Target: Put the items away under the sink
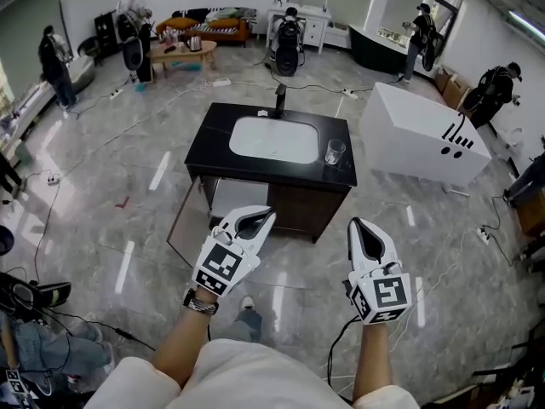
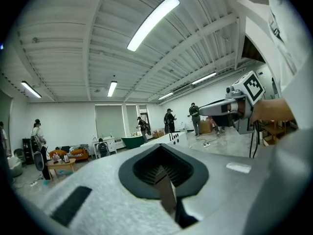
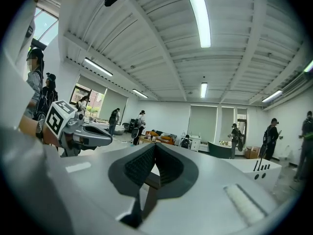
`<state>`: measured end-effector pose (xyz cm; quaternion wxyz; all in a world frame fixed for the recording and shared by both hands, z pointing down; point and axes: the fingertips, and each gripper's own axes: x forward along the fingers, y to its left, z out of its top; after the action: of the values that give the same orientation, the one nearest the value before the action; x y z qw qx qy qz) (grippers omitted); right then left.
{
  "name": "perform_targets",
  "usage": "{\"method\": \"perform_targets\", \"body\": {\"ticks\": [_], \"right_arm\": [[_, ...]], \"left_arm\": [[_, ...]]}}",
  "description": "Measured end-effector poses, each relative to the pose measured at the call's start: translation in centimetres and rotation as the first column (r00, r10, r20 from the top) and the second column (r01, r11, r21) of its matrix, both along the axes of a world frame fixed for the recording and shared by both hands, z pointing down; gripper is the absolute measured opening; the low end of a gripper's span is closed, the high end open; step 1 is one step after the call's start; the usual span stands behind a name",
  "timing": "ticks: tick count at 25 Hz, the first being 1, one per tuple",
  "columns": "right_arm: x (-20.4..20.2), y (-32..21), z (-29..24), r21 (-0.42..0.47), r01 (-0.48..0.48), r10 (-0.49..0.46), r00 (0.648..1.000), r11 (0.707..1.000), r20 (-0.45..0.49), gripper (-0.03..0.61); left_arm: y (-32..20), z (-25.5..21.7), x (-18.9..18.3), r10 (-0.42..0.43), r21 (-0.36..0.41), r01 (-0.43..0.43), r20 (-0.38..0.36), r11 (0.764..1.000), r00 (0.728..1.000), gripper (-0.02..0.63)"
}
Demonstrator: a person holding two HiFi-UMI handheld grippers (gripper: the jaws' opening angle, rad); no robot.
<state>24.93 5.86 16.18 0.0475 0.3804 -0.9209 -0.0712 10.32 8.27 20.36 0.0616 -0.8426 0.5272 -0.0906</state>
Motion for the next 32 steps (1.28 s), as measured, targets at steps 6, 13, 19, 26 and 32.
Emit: {"method": "perform_targets", "body": {"ticks": [6,13,19,26,32], "right_arm": [[-2.0,-6.7,-0.5,-0.063,0.000,0.006,0.996,0.998,0.095,0.008],[-4.2,-12.9,1.2,-0.149,0.003,0.021,0.988,0.989,0.155,0.008],[-6.2,-17.1,1.7,-0.163,-0.024,0.048,0.988,0.986,0.144,0.008],[-7.7,-21.0,3.1,-0.151,-0.043,0.062,0.990,0.988,0.124,0.048],[-8.5,-23.3,4.9,-0.189,-0.043,0.064,0.993,0.981,0.103,0.071]], "left_arm": [[-6.5,-0.3,-1.4,0.047,-0.004,-0.047,0.010,0.999,0.999,-0.002],[-12.3,0.6,-3.7,0.070,-0.024,-0.070,0.006,0.997,0.998,-0.002],[-16.3,1.1,-6.0,0.091,-0.045,-0.091,-0.005,0.995,0.996,-0.002],[-19.7,2.4,-8.3,0.119,-0.061,-0.118,0.012,0.991,0.993,-0.002],[-21.2,2.9,-9.6,0.112,-0.075,-0.113,-0.009,0.991,0.994,-0.002]]}}
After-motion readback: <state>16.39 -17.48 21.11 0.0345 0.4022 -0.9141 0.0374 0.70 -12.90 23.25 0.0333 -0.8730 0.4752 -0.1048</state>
